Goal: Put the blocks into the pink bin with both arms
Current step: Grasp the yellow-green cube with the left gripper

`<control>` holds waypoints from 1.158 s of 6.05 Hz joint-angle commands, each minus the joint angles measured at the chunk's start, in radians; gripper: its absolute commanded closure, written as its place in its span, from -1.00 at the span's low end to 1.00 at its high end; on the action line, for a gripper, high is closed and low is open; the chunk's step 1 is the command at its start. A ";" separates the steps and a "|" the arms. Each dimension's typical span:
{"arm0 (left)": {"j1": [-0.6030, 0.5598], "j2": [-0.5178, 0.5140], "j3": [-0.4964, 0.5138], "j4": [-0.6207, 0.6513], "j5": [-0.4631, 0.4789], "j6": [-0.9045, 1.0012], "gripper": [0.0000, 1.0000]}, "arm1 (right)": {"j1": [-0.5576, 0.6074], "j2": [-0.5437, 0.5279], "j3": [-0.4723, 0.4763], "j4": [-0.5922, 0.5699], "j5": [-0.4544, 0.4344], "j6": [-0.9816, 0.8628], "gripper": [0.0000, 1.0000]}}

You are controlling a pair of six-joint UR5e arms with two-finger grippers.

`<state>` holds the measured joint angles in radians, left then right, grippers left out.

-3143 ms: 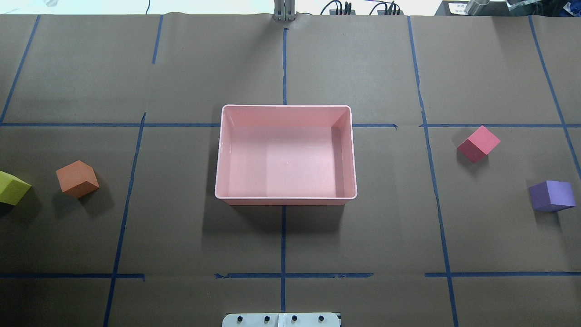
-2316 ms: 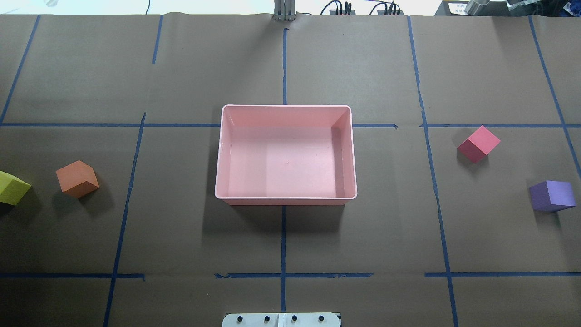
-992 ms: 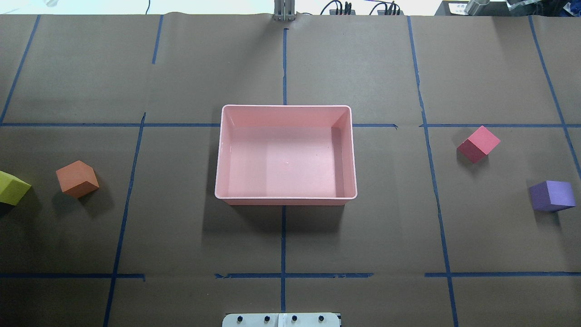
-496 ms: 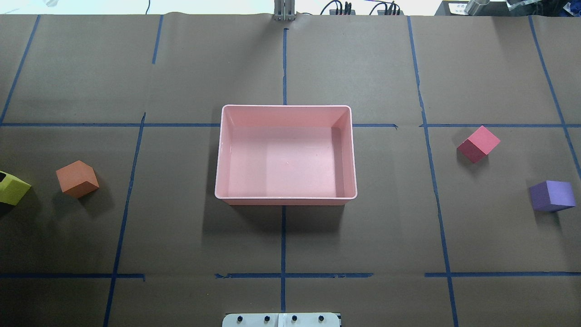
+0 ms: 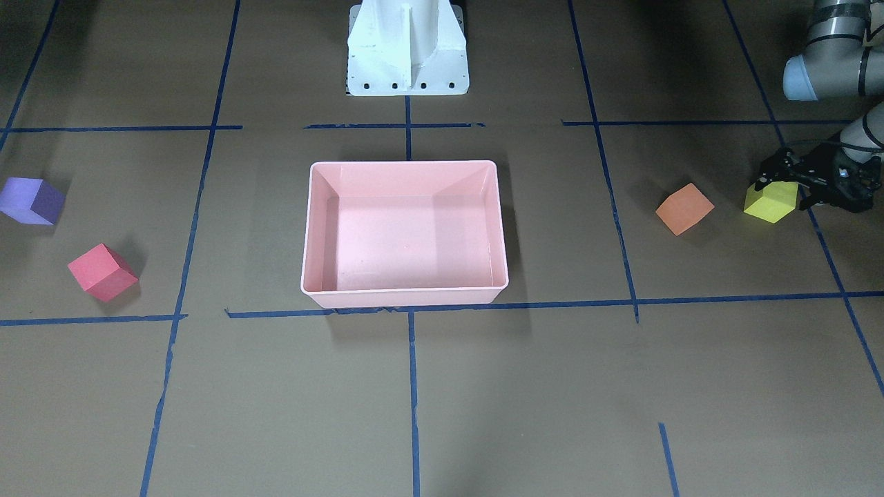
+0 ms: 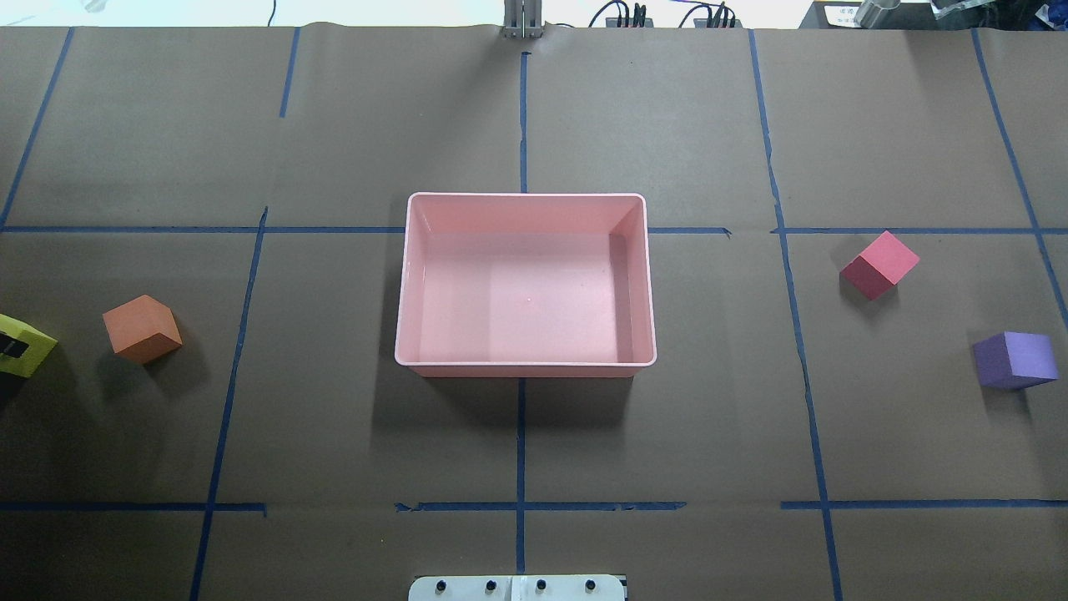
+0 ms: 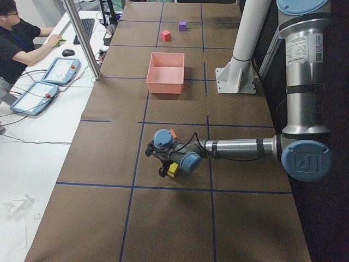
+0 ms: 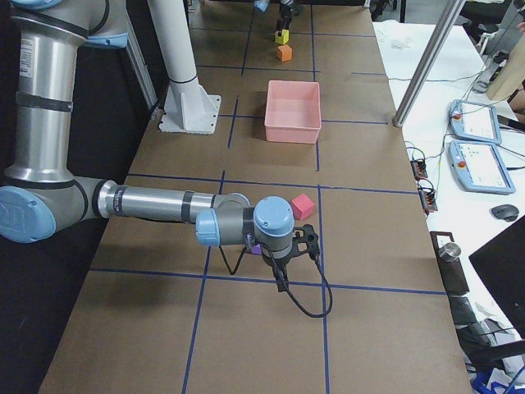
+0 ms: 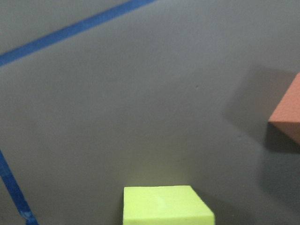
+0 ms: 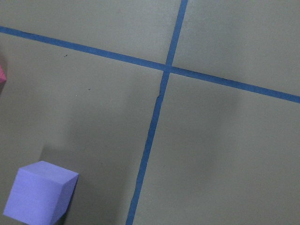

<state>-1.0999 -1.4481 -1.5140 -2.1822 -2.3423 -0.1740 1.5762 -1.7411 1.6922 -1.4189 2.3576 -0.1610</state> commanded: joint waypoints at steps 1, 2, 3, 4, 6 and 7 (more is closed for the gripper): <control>0.023 -0.003 0.000 -0.001 0.003 -0.021 -0.52 | -0.001 0.000 -0.003 0.000 0.000 0.000 -1.00; 0.023 -0.011 -0.006 -0.001 0.001 -0.044 0.23 | -0.001 0.000 -0.003 0.000 0.000 0.000 -1.00; 0.021 -0.017 -0.037 0.007 -0.003 -0.045 0.37 | -0.001 0.000 -0.003 0.000 0.000 0.000 -1.00; 0.008 -0.018 -0.090 0.013 -0.003 -0.045 0.38 | -0.001 0.002 -0.003 0.002 0.017 0.000 -1.00; -0.082 -0.128 -0.231 0.253 0.001 -0.047 0.37 | -0.001 0.002 0.000 0.005 0.023 0.000 -1.00; -0.083 -0.228 -0.327 0.482 0.029 -0.096 0.36 | -0.001 0.002 0.001 0.003 0.025 0.000 -1.00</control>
<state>-1.1674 -1.5846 -1.7497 -1.9062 -2.3331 -0.2359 1.5754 -1.7396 1.6920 -1.4157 2.3796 -0.1611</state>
